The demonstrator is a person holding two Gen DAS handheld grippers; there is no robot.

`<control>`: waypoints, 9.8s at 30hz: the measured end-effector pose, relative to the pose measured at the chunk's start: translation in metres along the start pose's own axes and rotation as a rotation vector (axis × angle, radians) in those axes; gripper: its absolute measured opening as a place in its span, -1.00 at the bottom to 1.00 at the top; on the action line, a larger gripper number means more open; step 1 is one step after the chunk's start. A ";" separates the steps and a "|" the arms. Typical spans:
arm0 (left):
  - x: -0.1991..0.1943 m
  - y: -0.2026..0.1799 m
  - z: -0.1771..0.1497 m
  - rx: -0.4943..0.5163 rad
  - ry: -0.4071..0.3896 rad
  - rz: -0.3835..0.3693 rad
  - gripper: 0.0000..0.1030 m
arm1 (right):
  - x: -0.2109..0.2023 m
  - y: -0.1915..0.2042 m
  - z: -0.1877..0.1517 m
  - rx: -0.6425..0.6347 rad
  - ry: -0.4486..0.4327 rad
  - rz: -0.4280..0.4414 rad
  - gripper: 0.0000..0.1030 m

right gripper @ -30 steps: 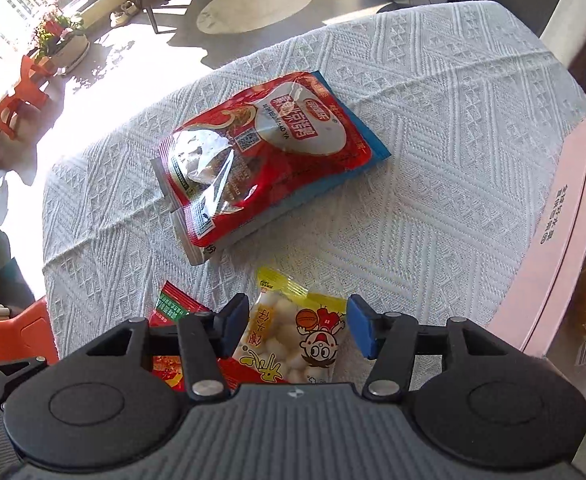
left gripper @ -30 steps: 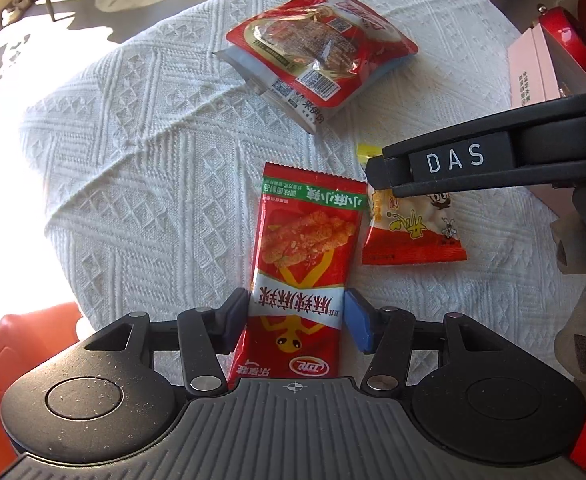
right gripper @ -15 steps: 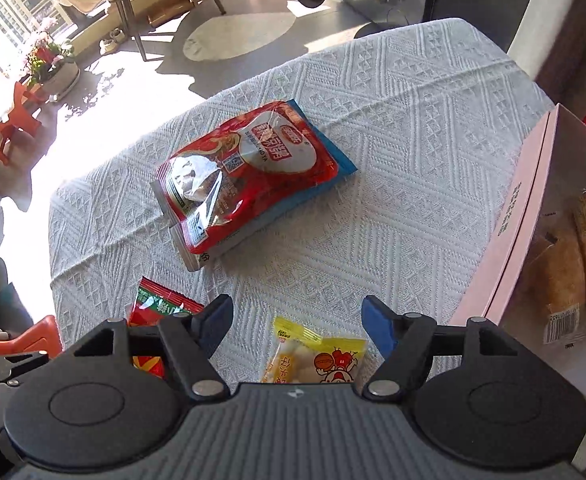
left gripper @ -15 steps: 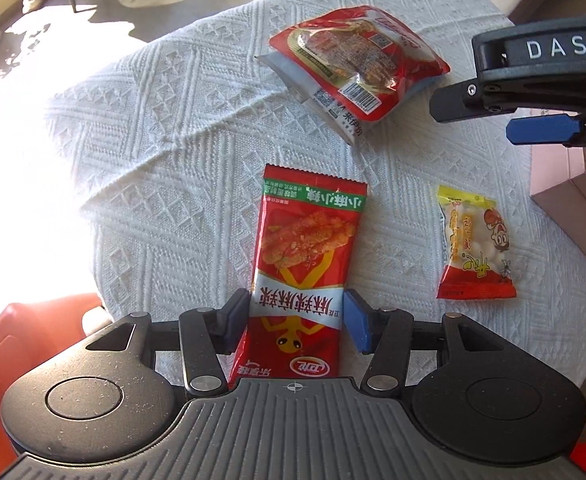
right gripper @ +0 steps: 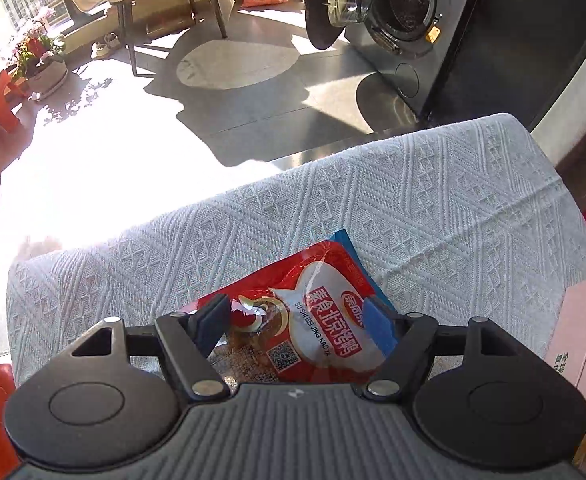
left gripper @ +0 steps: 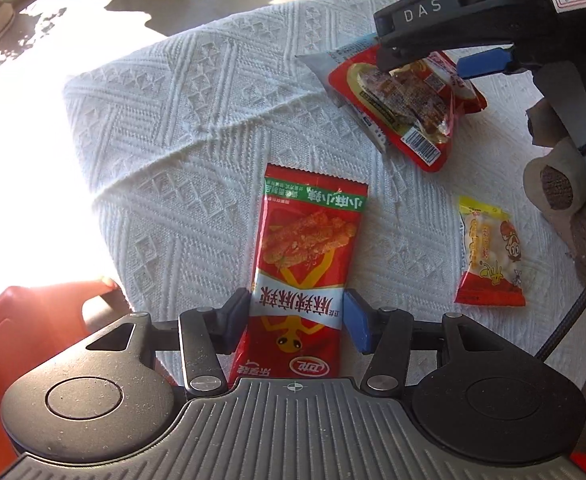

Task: Organize snacks
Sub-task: 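Grasp the red duck snack bag with the right tool, then lift the duck snack bag with the right tool while the left holds the spicy-strip pack, then drop the spicy-strip pack into the pink box with the left tool while the right lowers the duck bag in, then move the open left tool onto the blue-and-white snack pack, then grasp the blue snack pack with the left tool while the right approaches the white-ball candy pack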

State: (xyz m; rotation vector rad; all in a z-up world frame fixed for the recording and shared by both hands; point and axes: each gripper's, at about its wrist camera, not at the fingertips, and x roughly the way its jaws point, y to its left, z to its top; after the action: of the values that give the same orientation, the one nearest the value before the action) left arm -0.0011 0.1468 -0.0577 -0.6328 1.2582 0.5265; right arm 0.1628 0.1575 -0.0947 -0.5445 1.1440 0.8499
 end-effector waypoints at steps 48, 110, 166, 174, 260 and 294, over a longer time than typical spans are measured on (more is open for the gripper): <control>0.009 -0.013 0.026 0.077 -0.036 0.034 0.14 | -0.012 -0.075 -0.057 0.389 0.086 0.117 0.34; -0.015 0.013 -0.011 0.064 -0.022 -0.058 -0.01 | -0.006 -0.034 -0.070 0.112 0.130 0.077 0.50; -0.008 -0.282 0.090 0.420 -0.136 -0.310 0.02 | -0.117 -0.193 -0.225 0.416 0.202 -0.006 0.12; -0.007 -0.256 0.082 0.443 -0.172 -0.116 0.02 | -0.123 -0.206 -0.214 0.395 0.184 0.003 0.13; 0.007 -0.047 0.040 0.346 -0.087 -0.061 -0.01 | -0.056 -0.091 -0.171 0.285 0.132 0.023 0.60; 0.038 -0.080 0.082 0.298 -0.001 -0.041 0.47 | -0.058 -0.105 -0.215 0.280 0.066 -0.114 1.00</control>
State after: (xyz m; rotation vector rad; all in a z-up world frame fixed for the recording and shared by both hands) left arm 0.1194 0.1468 -0.0684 -0.4065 1.2888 0.2972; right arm 0.1181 -0.0840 -0.1179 -0.4036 1.2560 0.5646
